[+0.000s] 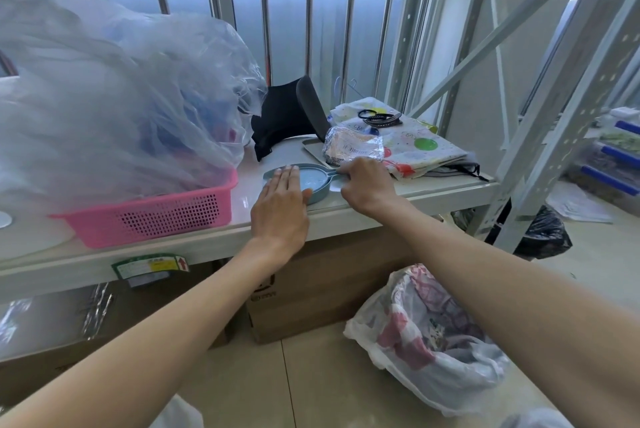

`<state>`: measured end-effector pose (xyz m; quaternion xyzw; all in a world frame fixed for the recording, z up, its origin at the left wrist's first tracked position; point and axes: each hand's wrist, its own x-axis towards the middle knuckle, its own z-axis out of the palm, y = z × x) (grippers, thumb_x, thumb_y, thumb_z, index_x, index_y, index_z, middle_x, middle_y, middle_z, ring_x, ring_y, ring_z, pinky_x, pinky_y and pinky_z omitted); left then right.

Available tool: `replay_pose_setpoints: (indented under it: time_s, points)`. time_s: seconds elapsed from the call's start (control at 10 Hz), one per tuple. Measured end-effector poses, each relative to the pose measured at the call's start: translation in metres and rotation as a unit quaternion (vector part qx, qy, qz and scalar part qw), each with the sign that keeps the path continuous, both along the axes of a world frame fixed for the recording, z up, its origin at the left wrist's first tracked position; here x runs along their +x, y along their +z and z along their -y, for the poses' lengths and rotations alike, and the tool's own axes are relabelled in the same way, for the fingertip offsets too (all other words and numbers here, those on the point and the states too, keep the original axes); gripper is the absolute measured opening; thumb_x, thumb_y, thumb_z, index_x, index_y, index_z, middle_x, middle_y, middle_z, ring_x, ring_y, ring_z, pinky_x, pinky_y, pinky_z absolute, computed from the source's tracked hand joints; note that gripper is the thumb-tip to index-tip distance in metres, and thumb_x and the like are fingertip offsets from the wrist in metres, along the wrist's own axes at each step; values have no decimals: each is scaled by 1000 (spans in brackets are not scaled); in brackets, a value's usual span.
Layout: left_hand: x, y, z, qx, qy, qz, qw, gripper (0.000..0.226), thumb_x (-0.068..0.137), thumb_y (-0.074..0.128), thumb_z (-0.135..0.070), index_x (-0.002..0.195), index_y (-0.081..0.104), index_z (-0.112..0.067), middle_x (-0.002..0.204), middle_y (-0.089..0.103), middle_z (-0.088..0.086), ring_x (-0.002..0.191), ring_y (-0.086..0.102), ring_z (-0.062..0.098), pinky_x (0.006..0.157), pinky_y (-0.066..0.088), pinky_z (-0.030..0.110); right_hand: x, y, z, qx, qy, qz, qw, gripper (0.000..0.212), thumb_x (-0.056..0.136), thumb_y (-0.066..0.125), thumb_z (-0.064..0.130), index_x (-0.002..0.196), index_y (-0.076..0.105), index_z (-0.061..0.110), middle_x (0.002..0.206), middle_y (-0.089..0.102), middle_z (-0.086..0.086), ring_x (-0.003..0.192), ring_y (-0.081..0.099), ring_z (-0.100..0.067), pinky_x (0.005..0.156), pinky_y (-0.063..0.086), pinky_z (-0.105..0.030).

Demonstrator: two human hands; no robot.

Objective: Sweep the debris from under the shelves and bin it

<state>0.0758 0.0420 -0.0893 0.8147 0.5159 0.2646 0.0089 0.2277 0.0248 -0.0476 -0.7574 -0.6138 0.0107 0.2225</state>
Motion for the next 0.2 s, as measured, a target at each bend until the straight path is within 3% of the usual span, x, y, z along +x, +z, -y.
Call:
replay_pose_setpoints:
  time_s: [0.1,0.2]
  points:
    - [-1,3,-1,-16,-2,21,1000,52,105,35,-29,153,25,-8,158,29,7,147,23,19,119,18,32,1,3,1,-4,16,-15,1000,55,79,51,0,131,60,15,133,57,-11,131,43,-26,110,28,-32]
    - [-7,17,7,-6,-10,61,998,54,104,34,-37,151,31,-9,156,35,7,144,31,20,115,28,35,1,17,11,62,21,-43,997,54,79,50,-6,128,62,13,144,49,-7,138,37,-23,115,25,-34]
